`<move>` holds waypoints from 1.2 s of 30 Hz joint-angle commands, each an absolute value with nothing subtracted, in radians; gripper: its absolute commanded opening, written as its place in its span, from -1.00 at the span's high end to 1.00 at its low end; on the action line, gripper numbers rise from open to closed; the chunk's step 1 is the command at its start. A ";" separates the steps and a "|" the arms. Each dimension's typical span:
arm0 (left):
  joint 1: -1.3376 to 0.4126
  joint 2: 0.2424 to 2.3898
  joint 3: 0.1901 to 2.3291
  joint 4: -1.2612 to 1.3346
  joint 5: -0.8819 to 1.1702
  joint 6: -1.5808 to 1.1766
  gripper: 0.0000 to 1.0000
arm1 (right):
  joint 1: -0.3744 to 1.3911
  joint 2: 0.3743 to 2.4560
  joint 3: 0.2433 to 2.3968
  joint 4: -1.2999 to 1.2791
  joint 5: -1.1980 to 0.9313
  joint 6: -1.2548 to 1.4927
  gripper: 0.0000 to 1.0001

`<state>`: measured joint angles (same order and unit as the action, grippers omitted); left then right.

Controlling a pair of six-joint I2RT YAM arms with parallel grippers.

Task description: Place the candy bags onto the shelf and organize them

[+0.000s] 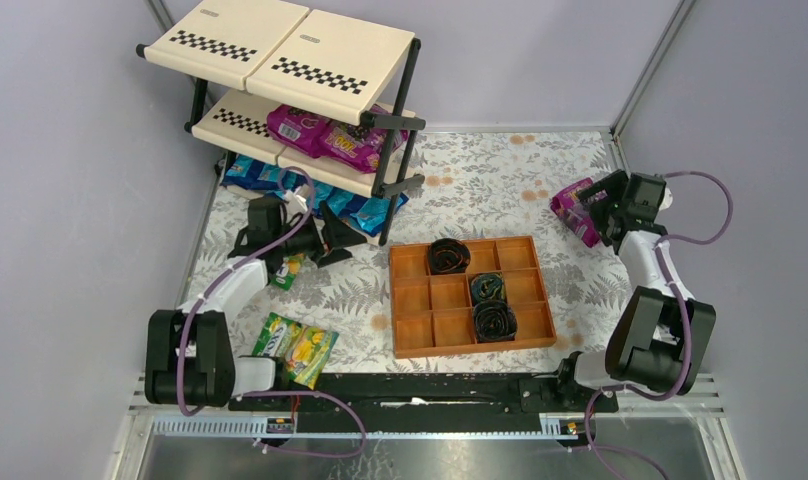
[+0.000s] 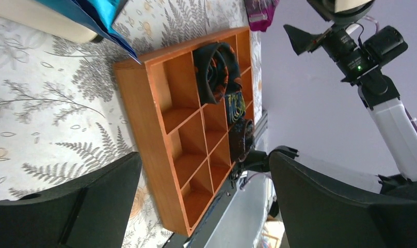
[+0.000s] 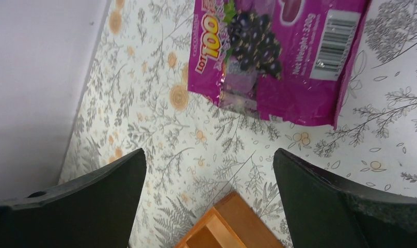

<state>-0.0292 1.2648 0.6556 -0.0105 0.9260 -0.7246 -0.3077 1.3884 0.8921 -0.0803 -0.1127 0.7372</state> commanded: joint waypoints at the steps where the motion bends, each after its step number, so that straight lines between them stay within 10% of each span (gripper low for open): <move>1: -0.073 1.307 0.658 0.051 0.995 -0.735 -0.97 | -0.323 1.396 0.906 -0.040 -0.010 0.778 -1.00; 29: -0.045 1.320 0.711 -0.112 0.892 -0.612 -0.98 | -0.479 1.772 0.910 0.253 -0.275 0.714 -1.00; 36: -0.006 1.284 0.726 -0.121 0.834 -0.595 -0.97 | -0.480 1.789 0.826 0.435 -0.346 0.766 -0.68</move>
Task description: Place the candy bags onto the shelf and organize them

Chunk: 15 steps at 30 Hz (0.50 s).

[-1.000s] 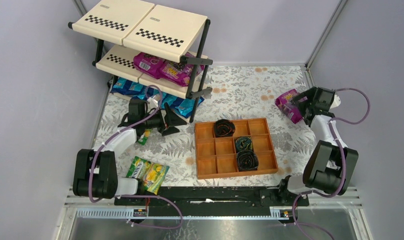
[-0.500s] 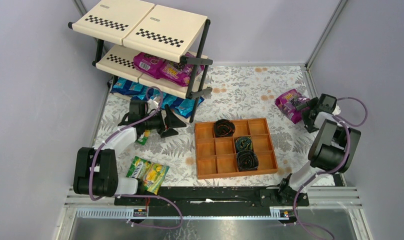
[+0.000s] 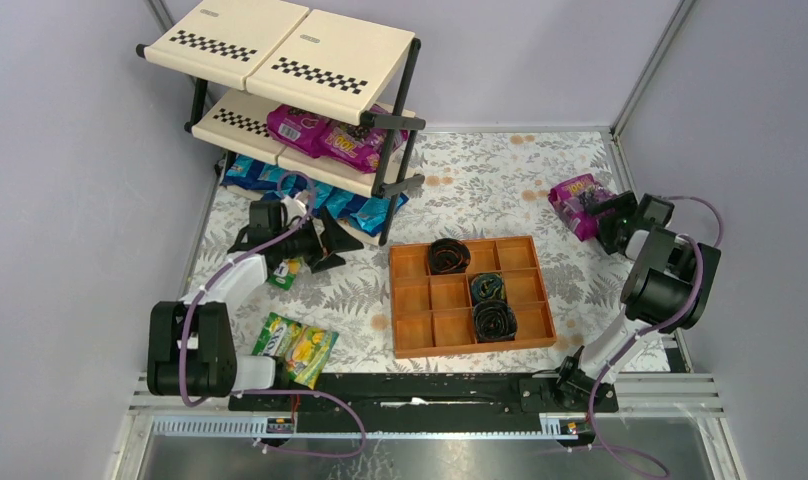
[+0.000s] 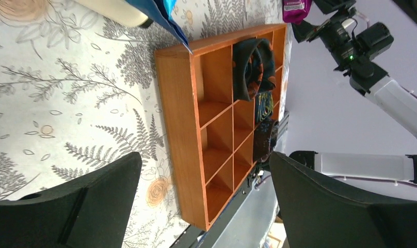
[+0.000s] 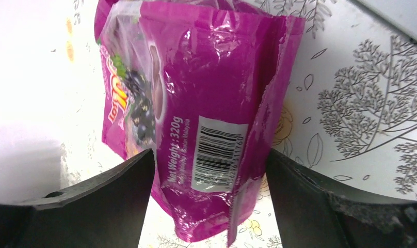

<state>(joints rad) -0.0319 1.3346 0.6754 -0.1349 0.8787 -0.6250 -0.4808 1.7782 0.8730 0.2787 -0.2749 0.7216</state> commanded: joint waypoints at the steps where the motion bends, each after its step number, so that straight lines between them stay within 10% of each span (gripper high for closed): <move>1: -0.002 1.280 0.725 -0.121 0.826 -0.593 -0.97 | -0.480 1.788 0.808 0.465 -0.344 0.778 -0.65; 15: -0.002 1.236 0.716 -0.124 0.751 -0.563 -0.97 | -0.480 1.823 0.762 0.622 -0.442 0.834 -0.04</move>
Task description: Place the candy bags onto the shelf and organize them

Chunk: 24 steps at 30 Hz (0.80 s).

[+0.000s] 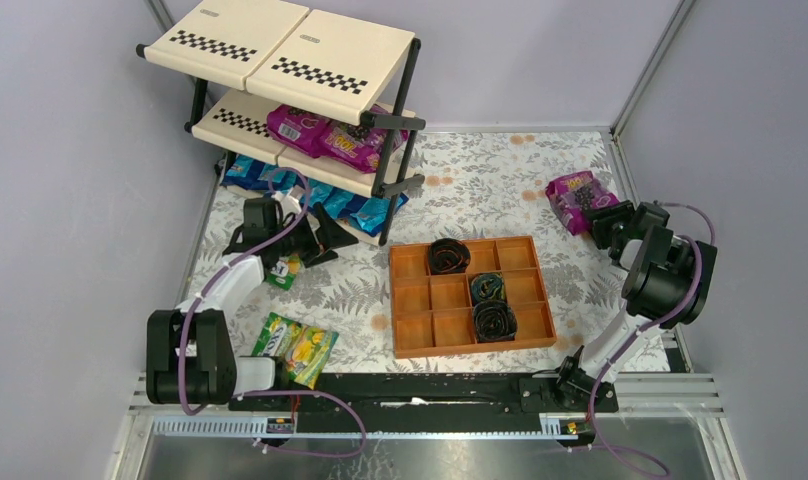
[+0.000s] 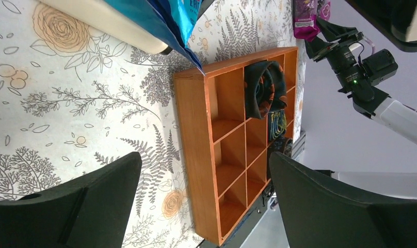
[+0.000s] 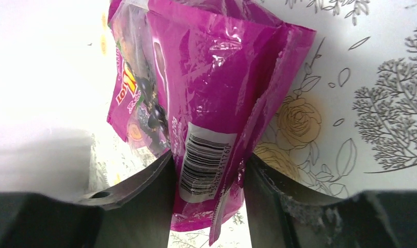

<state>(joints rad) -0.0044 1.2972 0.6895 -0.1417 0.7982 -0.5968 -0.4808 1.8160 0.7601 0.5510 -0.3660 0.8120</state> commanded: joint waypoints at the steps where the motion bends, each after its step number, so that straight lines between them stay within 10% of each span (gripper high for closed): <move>1: -0.002 1.229 0.714 -0.125 0.744 -0.560 -0.97 | -0.479 1.819 0.762 0.631 -0.456 0.838 -0.01; 24: -0.099 1.118 0.674 -0.020 0.774 -0.649 -0.97 | -0.480 1.688 0.698 0.726 -0.662 0.910 0.83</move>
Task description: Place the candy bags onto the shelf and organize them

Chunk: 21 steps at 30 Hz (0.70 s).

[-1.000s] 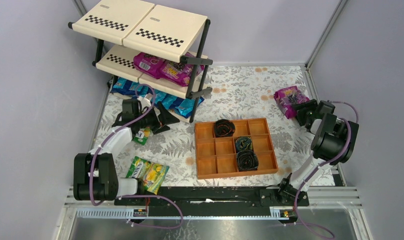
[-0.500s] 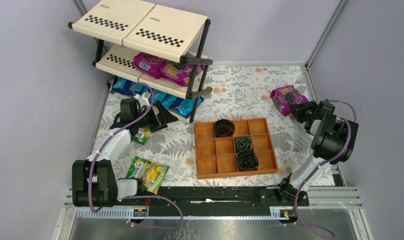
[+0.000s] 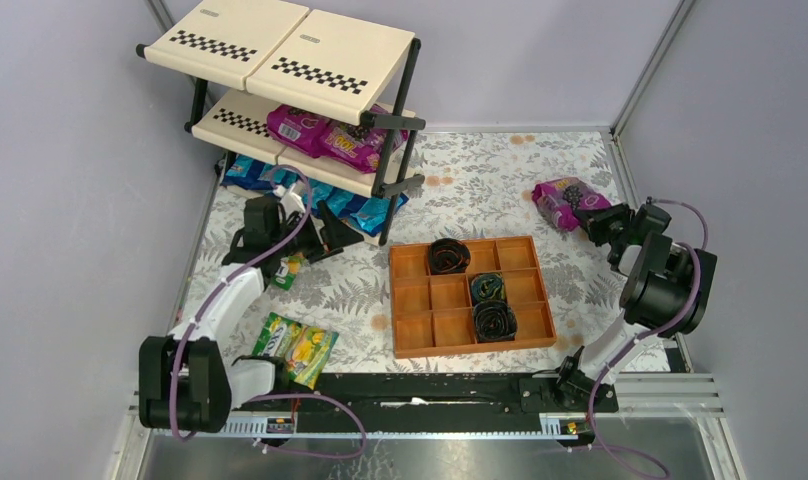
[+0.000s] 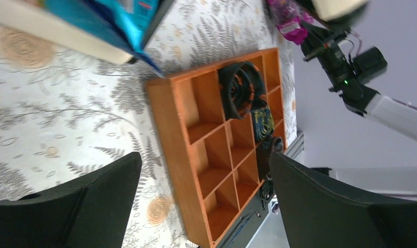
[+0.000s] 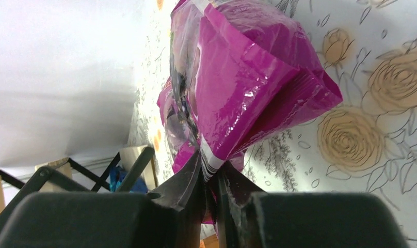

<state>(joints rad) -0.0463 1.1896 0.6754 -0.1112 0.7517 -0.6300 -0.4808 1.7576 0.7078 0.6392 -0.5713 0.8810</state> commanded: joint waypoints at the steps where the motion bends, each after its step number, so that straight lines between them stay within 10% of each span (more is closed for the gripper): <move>1: -0.112 1.110 0.684 -0.019 0.775 -0.649 -0.97 | -0.480 1.680 0.695 0.732 -0.674 0.922 0.87; 21: -0.349 0.935 0.738 0.050 0.754 -0.762 -0.97 | -0.457 1.447 0.725 0.770 -0.872 1.091 1.00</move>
